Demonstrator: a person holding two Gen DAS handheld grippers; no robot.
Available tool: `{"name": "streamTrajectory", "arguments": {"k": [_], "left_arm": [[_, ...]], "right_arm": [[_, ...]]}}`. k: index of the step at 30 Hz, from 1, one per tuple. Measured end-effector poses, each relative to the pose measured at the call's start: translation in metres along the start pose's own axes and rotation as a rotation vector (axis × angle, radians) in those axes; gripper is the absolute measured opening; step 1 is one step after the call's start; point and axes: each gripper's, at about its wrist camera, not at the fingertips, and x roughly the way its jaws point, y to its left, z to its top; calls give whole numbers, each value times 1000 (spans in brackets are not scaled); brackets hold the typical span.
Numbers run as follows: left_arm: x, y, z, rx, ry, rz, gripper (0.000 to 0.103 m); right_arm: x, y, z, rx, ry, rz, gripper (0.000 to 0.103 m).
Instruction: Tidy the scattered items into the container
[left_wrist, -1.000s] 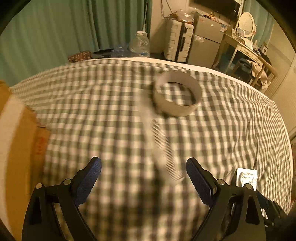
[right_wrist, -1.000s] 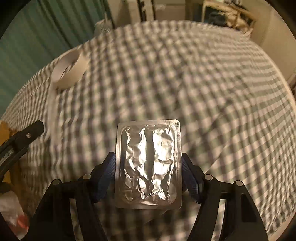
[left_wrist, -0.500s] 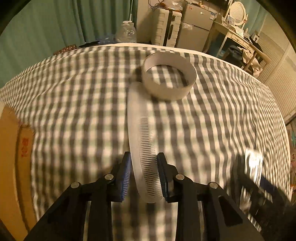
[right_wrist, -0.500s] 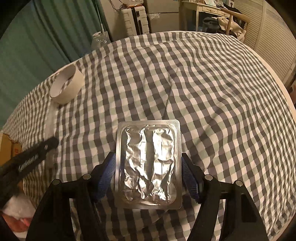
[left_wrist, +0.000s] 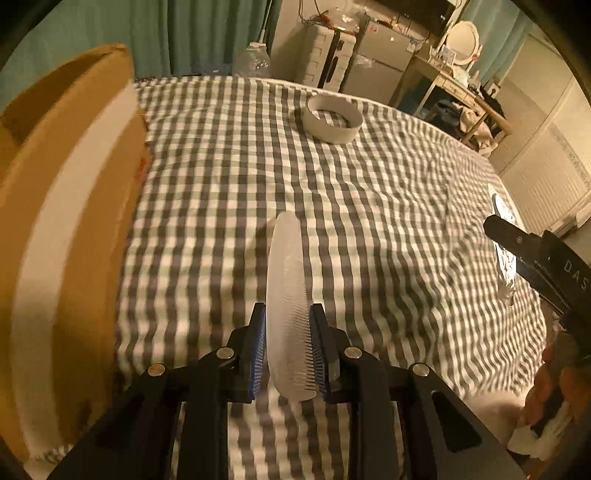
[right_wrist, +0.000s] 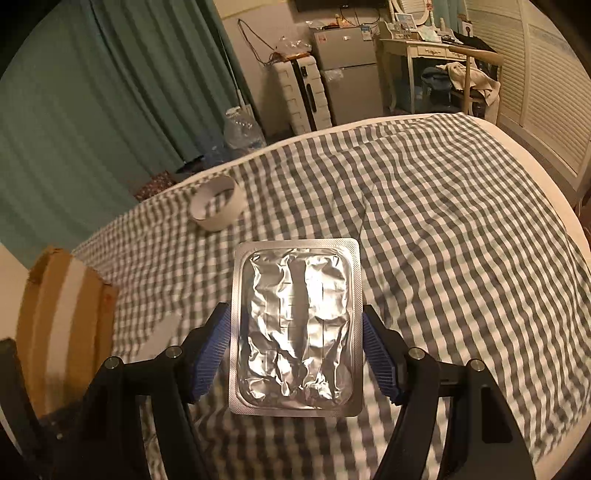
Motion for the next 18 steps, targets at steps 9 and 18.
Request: {"name": "streamTrajectory", "arguments": {"k": [9,18], "left_arm": [[-30,1,-38,11,-19,8,17],[4,-8,-48,77,15,76,36]], "right_arm": [[-40,29,-20,-50,-32,21,69],[-44,37,-30,-70,-15,39,69]]}}
